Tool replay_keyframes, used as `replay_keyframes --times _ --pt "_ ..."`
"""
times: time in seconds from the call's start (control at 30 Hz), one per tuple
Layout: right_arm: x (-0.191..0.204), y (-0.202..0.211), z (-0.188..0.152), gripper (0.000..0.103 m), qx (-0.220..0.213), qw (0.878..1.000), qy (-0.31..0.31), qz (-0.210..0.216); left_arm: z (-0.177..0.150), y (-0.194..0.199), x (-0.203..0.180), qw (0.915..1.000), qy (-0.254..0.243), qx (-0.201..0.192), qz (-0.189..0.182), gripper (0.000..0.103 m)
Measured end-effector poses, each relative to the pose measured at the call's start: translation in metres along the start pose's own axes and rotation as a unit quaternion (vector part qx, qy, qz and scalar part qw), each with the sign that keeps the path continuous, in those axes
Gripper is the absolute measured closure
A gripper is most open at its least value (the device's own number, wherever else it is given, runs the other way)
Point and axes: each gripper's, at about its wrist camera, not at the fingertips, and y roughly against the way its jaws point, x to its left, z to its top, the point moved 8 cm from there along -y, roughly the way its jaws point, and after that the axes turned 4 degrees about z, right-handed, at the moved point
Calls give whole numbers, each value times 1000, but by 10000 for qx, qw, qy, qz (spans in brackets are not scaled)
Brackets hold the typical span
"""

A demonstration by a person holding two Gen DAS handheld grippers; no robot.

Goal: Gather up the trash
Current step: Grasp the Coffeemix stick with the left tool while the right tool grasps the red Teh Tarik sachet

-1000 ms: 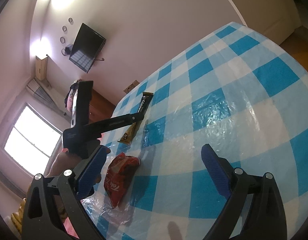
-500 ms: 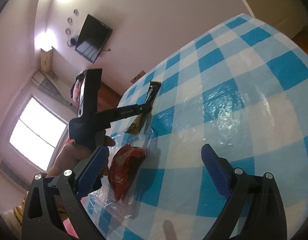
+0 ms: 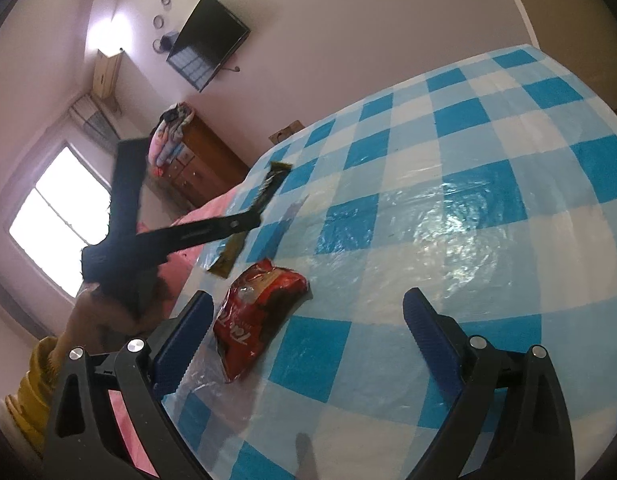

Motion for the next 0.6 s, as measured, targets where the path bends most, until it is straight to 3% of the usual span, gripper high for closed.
replay_keyframes --times 0.27,0.6 --pt "15 -12 -11 9 236 9995 207 76 -57 28 15 9991 242 116 -337 81" --pt "14 -19 -16 9 296 9991 152 -277 -93 41 -23 9933 234 114 -1129 81"
